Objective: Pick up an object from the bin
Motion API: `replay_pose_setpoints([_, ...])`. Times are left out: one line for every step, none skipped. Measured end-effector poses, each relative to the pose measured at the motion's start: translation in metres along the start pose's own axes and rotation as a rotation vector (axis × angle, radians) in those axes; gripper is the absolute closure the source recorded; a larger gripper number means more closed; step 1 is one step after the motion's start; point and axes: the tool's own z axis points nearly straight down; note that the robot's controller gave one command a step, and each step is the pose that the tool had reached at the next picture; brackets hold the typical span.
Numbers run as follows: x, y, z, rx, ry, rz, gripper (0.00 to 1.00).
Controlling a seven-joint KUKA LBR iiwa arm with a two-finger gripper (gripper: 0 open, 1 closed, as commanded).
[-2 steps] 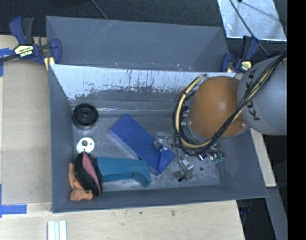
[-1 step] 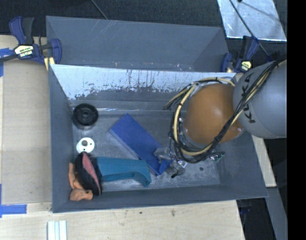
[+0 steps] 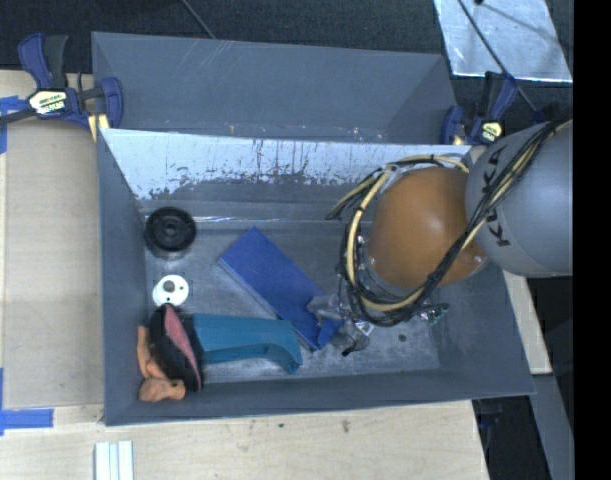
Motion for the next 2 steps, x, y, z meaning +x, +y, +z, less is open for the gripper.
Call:
replay_pose_setpoints([-0.0067,-0.0057,-0.0554,-0.004,0.007,-0.009,1.0])
replay_pose_setpoints([-0.0067,-0.0057,-0.0554,-0.004,0.007,-0.009,1.0])
